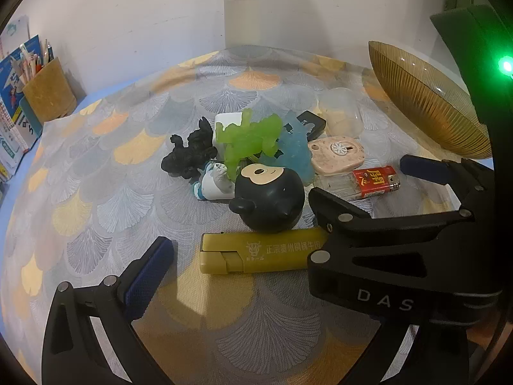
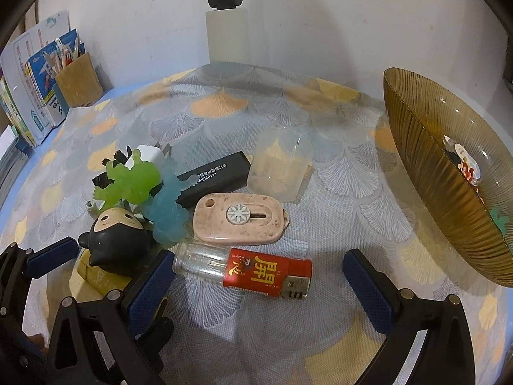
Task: Organize rigid objects
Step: 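Move both open grippers back to the items on the tablecloth, then grasp the yellow case with the left gripper while the right grasps the red-labelled glass bottle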
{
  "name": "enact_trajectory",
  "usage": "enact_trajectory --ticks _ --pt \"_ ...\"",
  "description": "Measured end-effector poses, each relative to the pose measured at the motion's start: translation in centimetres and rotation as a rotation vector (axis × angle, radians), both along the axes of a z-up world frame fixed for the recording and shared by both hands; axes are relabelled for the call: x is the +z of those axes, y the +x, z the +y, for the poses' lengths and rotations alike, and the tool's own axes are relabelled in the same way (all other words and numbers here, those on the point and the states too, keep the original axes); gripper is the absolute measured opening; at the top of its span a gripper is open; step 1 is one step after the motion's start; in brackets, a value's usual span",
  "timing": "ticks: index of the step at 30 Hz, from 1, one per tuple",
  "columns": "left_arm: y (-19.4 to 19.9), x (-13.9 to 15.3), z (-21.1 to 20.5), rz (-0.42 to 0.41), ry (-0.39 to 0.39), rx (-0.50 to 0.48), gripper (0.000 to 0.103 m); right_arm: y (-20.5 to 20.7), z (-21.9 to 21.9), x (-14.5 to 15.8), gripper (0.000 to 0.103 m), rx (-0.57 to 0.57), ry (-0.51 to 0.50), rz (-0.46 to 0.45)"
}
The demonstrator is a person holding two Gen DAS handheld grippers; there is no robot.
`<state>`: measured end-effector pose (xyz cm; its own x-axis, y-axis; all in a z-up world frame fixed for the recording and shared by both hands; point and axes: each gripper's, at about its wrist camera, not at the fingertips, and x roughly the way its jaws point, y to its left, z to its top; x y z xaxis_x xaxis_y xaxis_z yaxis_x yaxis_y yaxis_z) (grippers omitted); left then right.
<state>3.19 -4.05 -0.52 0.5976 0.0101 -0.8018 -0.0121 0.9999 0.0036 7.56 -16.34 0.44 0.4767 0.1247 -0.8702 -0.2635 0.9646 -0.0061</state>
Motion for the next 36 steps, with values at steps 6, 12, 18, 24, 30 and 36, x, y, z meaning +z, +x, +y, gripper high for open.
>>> enact_trajectory --ticks 6,12,18,24,30,36 --pt "0.1 0.0 0.0 -0.001 0.002 0.005 0.103 -0.4 -0.1 0.1 0.101 -0.014 0.005 -0.003" --pt "0.0 0.0 0.1 -0.004 -0.001 0.003 0.102 -0.9 0.0 0.6 0.08 0.009 0.016 -0.037" --pt "-0.6 0.4 -0.2 -0.036 -0.004 -0.018 0.08 -1.0 -0.8 0.9 0.079 0.015 0.081 -0.038" --pt "-0.6 0.5 -0.5 -0.038 0.001 -0.016 0.08 -1.4 -2.4 1.4 0.079 -0.005 0.201 -0.048" --pt "-0.8 0.7 -0.2 -0.052 -0.012 -0.006 0.08 -1.4 -4.8 1.4 0.079 -0.043 0.366 -0.041" --pt "-0.9 0.9 0.2 -0.062 -0.033 0.01 0.08 -1.4 -5.9 1.2 0.079 -0.051 0.458 -0.024"
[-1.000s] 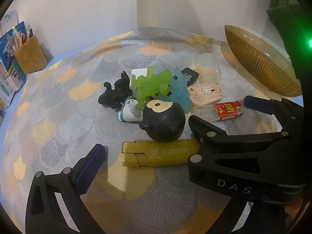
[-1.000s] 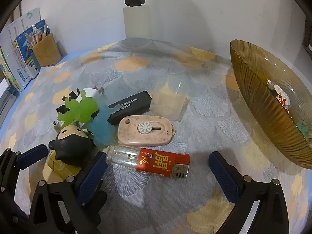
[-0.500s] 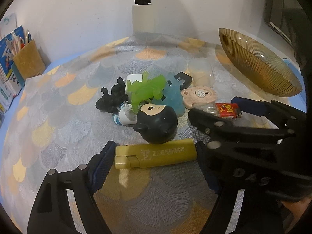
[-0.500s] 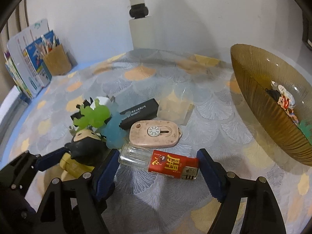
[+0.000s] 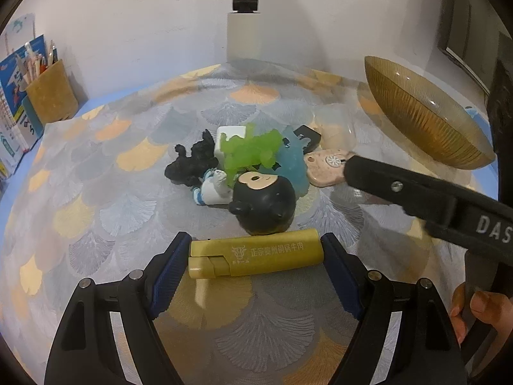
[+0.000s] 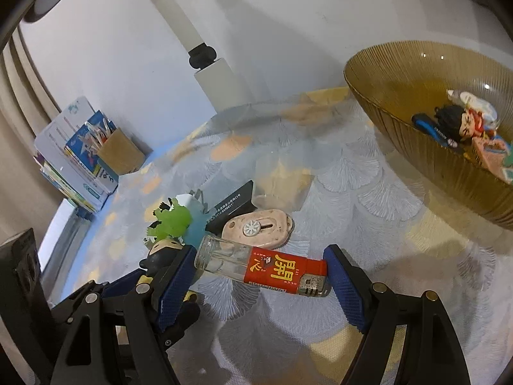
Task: Organize rigid objects
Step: 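Grasp the yellow case with the left gripper while the right grasps the red-labelled glass bottle, then carry the yellow case and glass bottle over the amber bowl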
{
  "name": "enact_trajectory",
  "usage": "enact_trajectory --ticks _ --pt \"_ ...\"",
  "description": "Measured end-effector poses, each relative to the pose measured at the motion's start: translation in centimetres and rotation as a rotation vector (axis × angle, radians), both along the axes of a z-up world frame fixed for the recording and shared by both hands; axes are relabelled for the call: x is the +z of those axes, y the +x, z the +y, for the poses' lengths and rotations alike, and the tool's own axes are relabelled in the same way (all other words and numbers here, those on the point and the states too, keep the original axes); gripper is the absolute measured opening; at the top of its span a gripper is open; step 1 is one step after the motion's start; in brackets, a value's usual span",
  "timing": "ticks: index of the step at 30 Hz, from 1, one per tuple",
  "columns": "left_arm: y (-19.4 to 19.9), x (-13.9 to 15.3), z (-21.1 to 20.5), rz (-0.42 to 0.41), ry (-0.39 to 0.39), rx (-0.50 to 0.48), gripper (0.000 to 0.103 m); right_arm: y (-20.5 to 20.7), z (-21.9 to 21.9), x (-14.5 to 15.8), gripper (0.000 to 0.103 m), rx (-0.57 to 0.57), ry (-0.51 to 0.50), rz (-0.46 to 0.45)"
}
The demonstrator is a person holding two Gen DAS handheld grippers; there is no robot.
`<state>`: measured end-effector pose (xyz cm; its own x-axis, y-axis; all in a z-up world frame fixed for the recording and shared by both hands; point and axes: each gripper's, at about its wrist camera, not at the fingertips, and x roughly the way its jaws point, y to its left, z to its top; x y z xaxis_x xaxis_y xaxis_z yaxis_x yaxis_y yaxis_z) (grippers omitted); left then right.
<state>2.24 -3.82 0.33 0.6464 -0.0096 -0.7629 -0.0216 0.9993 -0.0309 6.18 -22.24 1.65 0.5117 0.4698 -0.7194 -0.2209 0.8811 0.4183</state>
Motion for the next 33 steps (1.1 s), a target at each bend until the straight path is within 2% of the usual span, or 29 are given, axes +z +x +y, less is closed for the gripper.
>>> enact_trajectory --ticks 7,11,14,19,25,29,33 --pt "-1.4 1.3 0.9 -0.1 -0.028 0.029 0.08 -1.4 -0.5 1.1 0.079 0.016 0.064 -0.077" --pt "-2.0 1.4 1.4 -0.105 -0.083 0.037 0.08 -2.2 -1.0 1.0 0.079 0.023 0.083 -0.058" --pt "-1.9 1.9 1.8 -0.111 -0.096 0.043 0.08 -2.9 -1.2 1.6 0.079 0.036 0.084 -0.072" --pt "-0.8 4.4 2.2 -0.152 -0.11 0.048 0.08 -3.0 -1.7 4.9 0.08 0.055 0.093 -0.125" --pt "1.4 8.1 1.0 -0.218 -0.108 0.009 0.08 -1.5 -2.6 9.8 0.079 0.049 0.067 -0.188" --pt "3.3 10.5 -1.2 -0.262 -0.108 -0.048 0.08 -0.5 -4.3 12.2 0.08 0.021 0.036 -0.224" --pt "5.2 11.9 -4.2 -0.278 -0.114 -0.11 0.08 0.5 -6.8 13.3 0.08 -0.022 0.015 -0.24"
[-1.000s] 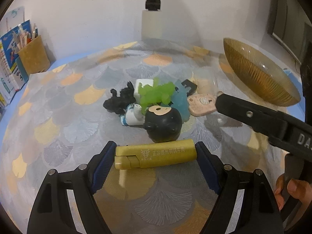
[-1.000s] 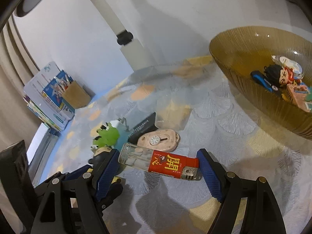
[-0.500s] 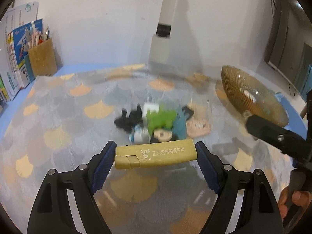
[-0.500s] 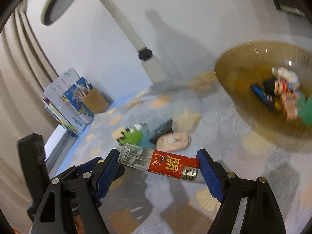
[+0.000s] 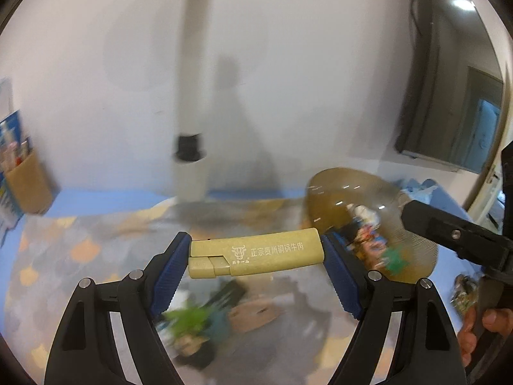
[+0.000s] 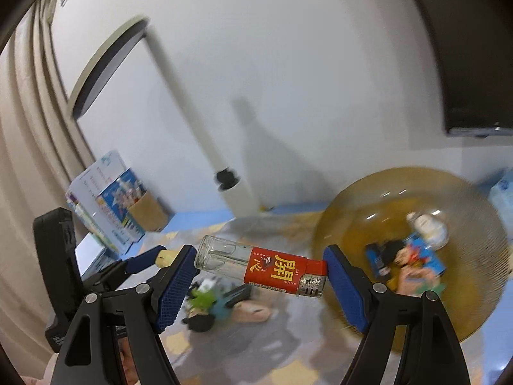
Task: Organize rigid objects
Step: 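Carry the yellow case and glass bottle over the amber bowl, then open both grippers to drop the case and bottle into the bowl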
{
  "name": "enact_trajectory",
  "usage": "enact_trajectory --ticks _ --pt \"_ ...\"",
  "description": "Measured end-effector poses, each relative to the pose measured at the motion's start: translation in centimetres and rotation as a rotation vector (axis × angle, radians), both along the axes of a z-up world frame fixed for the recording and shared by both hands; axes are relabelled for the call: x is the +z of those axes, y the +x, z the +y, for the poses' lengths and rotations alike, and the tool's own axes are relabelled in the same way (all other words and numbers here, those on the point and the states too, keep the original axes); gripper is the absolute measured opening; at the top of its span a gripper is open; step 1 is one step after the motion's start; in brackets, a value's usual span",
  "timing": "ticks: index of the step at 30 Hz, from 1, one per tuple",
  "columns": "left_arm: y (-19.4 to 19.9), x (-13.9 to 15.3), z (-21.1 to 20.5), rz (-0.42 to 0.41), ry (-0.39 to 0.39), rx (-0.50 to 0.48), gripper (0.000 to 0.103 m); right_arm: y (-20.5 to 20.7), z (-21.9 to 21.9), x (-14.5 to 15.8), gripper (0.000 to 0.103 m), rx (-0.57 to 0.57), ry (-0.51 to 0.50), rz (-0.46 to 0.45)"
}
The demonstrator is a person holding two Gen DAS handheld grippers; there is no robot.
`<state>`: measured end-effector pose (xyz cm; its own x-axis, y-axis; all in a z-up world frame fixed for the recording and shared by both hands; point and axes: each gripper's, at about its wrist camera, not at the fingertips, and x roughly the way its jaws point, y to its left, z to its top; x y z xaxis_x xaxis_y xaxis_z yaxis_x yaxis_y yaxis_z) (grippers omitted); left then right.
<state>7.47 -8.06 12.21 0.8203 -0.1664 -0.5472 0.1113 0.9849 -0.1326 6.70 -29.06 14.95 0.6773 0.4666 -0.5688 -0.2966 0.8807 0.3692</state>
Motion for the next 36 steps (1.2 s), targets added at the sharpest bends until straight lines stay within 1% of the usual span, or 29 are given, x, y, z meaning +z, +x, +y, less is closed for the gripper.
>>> enact_trajectory --ticks 5,10,13,17,20,21,22,23,24,26,27,31,36 --pt "2.4 0.1 -4.1 -0.001 0.003 -0.083 0.08 1.7 -4.8 0.0 0.08 -0.105 0.026 0.021" --pt "4.6 -1.4 -7.8 0.022 0.006 -0.154 0.08 3.5 -9.0 -1.3 0.08 -0.204 0.038 0.071" --pt "5.7 -2.2 -9.2 0.046 0.005 -0.187 0.08 4.3 -11.0 -2.5 0.08 -0.246 0.054 0.105" --pt "6.2 -2.7 -10.4 0.05 0.012 -0.23 0.08 4.9 -13.1 -4.1 0.08 -0.293 0.078 0.139" --pt "6.5 -3.1 -11.2 0.081 0.011 -0.306 0.082 4.8 -13.9 -4.8 0.08 -0.348 0.073 0.153" --pt "6.6 -3.2 -11.5 0.094 0.006 -0.326 0.092 4.8 -14.0 -5.0 0.085 -0.359 0.079 0.157" --pt "6.9 -3.6 -11.8 0.128 -0.012 -0.356 0.103 4.8 -14.3 -5.1 0.091 -0.366 0.097 0.163" --pt "7.0 -3.8 -11.8 0.156 -0.029 -0.377 0.102 4.9 -14.5 -5.1 0.103 -0.366 0.124 0.171" --pt "7.2 -4.1 -11.9 0.193 -0.051 -0.393 0.102 5.0 -14.6 -5.2 0.103 -0.358 0.16 0.184" --pt "7.1 -4.1 -11.8 0.198 -0.041 -0.355 0.102 5.1 -14.6 -5.4 0.103 -0.332 0.207 0.217" --pt "6.9 -4.0 -11.6 0.191 -0.03 -0.333 0.102 5.1 -14.4 -5.3 0.103 -0.322 0.21 0.218" --pt "6.2 -3.4 -10.7 0.177 -0.029 -0.301 0.102 4.2 -13.1 -3.9 0.103 -0.298 0.172 0.175" --pt "5.6 -2.1 -8.6 0.159 -0.044 -0.249 0.102 3.5 -11.5 -2.6 0.103 -0.282 0.16 0.168"
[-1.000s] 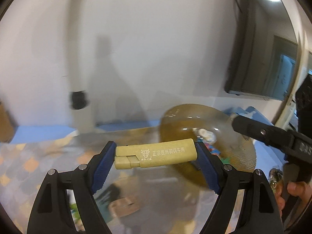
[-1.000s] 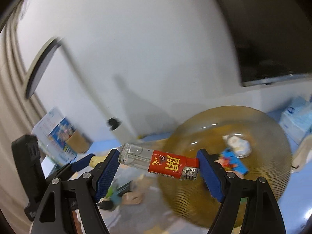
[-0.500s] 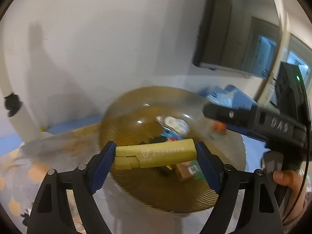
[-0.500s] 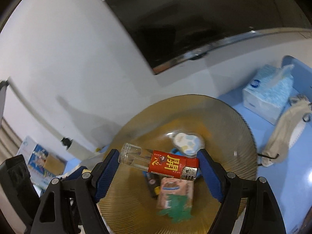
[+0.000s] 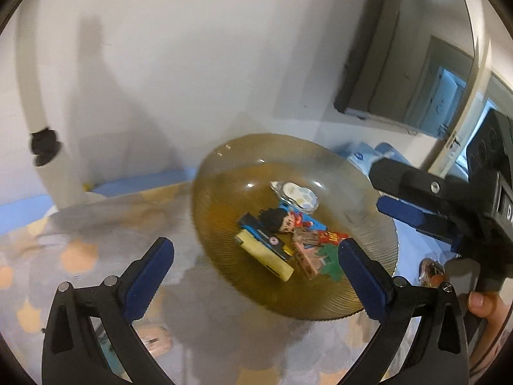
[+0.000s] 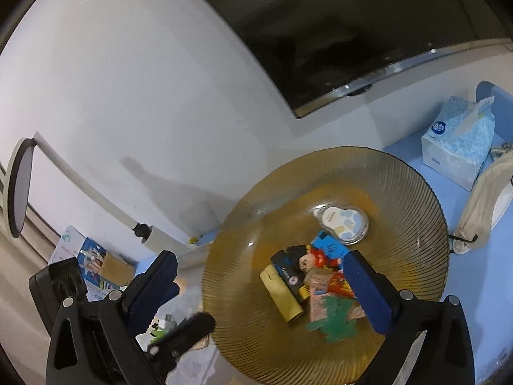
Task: Organize rigid objects
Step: 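Open both grippers to drop the case and bottle into the bowl, then move both open grippers back to the remaining items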
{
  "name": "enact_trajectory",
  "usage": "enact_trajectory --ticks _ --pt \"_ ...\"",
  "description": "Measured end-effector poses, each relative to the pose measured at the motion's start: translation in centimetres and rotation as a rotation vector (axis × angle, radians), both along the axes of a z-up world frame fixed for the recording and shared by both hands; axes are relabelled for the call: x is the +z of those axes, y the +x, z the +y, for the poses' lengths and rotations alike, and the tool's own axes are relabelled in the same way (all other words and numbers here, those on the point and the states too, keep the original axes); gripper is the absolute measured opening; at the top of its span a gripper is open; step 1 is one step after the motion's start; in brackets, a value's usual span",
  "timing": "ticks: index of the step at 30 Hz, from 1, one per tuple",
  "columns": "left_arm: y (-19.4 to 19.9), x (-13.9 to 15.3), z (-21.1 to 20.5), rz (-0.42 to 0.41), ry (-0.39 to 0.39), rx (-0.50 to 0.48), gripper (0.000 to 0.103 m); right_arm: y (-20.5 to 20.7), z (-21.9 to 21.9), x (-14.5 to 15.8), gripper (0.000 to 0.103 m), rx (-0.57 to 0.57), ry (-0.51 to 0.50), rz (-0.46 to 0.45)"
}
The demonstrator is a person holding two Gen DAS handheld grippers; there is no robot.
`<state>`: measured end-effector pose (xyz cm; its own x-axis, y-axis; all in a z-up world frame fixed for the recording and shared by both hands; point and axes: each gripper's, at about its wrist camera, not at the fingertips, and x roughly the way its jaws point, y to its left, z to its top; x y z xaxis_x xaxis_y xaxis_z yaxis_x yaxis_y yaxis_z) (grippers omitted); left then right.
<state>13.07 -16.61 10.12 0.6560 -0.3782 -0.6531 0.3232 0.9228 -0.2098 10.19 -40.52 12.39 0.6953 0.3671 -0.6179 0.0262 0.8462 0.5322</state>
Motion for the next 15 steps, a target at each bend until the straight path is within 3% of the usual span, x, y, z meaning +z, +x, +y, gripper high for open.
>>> enact_trajectory --ticks 9,15 --pt "-1.9 2.3 5.8 -0.041 -0.003 0.055 0.102 -1.1 4.9 2.2 0.103 0.056 -0.041 -0.029" --pt "-3.3 2.7 11.2 -0.052 0.032 0.15 0.102 -1.5 9.7 3.0 0.103 0.126 -0.072 -0.043"
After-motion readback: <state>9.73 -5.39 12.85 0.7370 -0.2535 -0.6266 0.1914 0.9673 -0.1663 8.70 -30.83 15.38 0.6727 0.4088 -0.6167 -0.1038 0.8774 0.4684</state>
